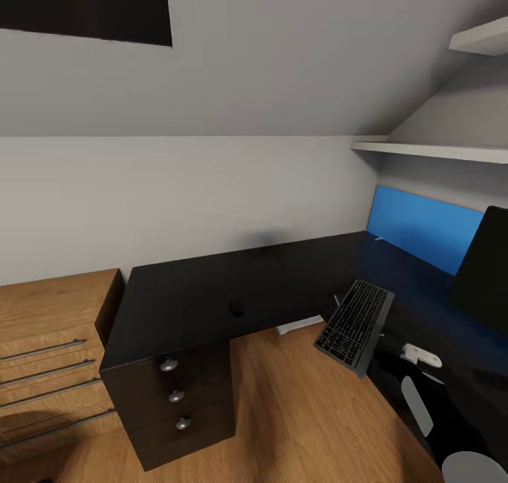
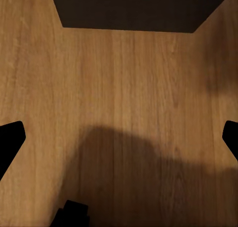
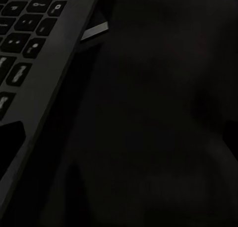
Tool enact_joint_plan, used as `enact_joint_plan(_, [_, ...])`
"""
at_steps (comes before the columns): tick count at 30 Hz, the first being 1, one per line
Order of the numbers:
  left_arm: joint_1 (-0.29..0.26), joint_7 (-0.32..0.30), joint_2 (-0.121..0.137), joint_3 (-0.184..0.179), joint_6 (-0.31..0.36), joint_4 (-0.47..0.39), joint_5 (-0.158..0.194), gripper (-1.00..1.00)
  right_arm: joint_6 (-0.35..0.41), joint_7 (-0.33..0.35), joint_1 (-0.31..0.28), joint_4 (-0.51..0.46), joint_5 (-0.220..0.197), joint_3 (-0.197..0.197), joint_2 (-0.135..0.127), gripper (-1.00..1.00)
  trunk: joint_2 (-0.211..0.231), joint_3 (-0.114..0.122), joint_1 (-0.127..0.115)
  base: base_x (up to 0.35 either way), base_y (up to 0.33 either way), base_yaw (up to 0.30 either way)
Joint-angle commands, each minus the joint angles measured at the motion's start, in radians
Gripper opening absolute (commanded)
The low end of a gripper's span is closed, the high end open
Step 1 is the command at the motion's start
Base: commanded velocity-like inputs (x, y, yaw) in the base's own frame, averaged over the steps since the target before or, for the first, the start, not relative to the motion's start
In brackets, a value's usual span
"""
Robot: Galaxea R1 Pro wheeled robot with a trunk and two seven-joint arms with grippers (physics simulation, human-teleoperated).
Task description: In the bedroom, organize the workspace by keeping the computer under the desk, ensuring the monitor is on the desk, placing the keyboard on the desk next to the monitor, placing the mouse on the desk next to the keyboard, moving the folder from the swivel chair onto the desk next to the mouse, stacking the notebook on top of the folder with the pen on top of the notebook, and positioning the swivel chair next to the desk.
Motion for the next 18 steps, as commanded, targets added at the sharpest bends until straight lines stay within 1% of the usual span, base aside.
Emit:
enact_joint_plan(1, [-0.001, -0.001, 0.000, -0.002, -0.003, 0.001, 0.006, 1.00, 0.003, -0.005, 0.000, -0.003, -0.011, 0.001, 0.000, 1.00, -0.001, -0.001, 0.000, -0.007, -0.004, 0.000])
enact_joint_plan(9, [-0.001, -0.001, -0.001, -0.002, -0.004, 0.001, 0.006, 1.00, -0.001, 0.007, 0.000, -0.035, -0.013, 0.000, 0.000, 1.00, -0.001, -0.001, 0.000, -0.022, -0.001, 0.000])
enact_joint_plan(13, [-0.001, -0.001, -0.001, -0.002, -0.004, 0.001, 0.006, 1.00, -0.001, 0.011, 0.001, -0.047, -0.014, 0.000, 0.001, 1.00, -0.001, -0.001, 0.000, -0.217, 0.001, 0.000])
enact_joint_plan(18, [-0.001, -0.001, -0.001, -0.002, -0.003, 0.001, 0.006, 1.00, -0.002, 0.013, 0.001, -0.050, -0.014, 0.000, 0.002, 1.00, -0.001, -0.001, 0.000, -0.300, 0.059, 0.000])
